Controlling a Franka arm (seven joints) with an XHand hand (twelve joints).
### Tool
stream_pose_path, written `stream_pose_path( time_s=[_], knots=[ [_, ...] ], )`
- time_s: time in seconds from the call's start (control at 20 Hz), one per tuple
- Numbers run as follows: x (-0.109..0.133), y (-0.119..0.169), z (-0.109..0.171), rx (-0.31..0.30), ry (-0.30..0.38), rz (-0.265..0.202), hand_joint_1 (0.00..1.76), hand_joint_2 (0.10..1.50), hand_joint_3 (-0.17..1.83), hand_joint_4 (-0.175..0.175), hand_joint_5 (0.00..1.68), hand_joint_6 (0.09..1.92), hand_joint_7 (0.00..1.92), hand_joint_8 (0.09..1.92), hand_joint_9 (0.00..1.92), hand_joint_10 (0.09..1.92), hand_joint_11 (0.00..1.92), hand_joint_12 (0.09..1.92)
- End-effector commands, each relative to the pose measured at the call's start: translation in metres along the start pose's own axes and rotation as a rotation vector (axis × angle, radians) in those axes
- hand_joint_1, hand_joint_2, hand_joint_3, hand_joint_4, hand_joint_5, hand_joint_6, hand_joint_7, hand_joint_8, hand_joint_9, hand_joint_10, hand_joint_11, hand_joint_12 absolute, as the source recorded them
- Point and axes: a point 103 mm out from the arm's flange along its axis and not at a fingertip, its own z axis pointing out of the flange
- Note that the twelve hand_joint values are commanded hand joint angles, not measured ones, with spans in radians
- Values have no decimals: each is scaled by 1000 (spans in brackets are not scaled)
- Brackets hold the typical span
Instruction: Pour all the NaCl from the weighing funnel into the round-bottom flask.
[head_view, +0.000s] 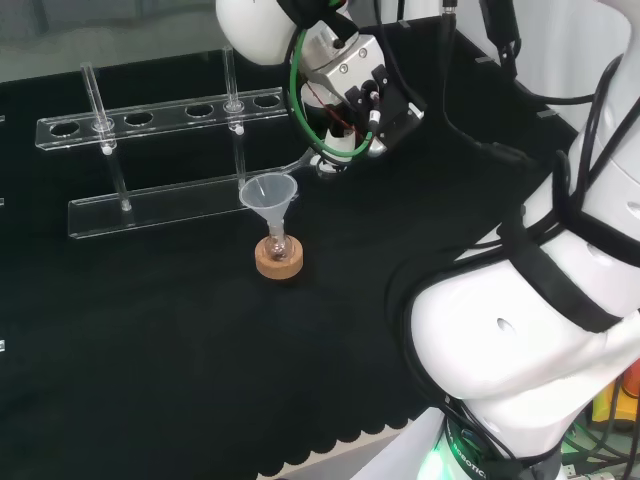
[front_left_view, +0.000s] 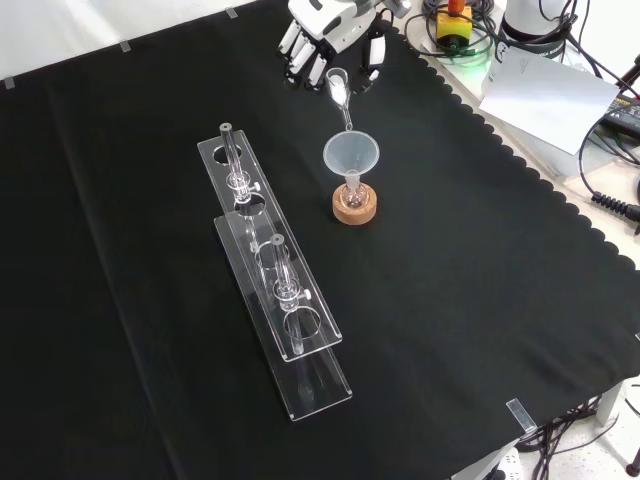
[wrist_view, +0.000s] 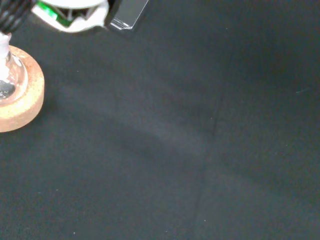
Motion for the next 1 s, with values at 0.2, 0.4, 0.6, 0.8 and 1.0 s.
stream_pose_path(
  time_s=[0.2, 0.4, 0.6, 0.8, 1.0],
  knots=[
    [2, 4, 0, 18, -33, -1, 1110, 608, 803, 175, 1205, 866, 444, 673, 839, 495, 596, 1211],
    [1, 5, 1, 21, -46, -4, 1110, 608, 803, 175, 1205, 865, 444, 672, 840, 494, 596, 1211],
    [2, 5, 0, 25, -69, -5, 1110, 607, 804, 175, 1206, 865, 445, 672, 841, 494, 596, 1211],
    [3, 6, -2, 29, -90, -5, 1110, 606, 804, 175, 1206, 864, 445, 671, 841, 493, 596, 1211],
    [4, 6, -4, 29, -105, -5, 1110, 606, 804, 175, 1207, 863, 445, 670, 841, 492, 596, 1211]
  ],
)
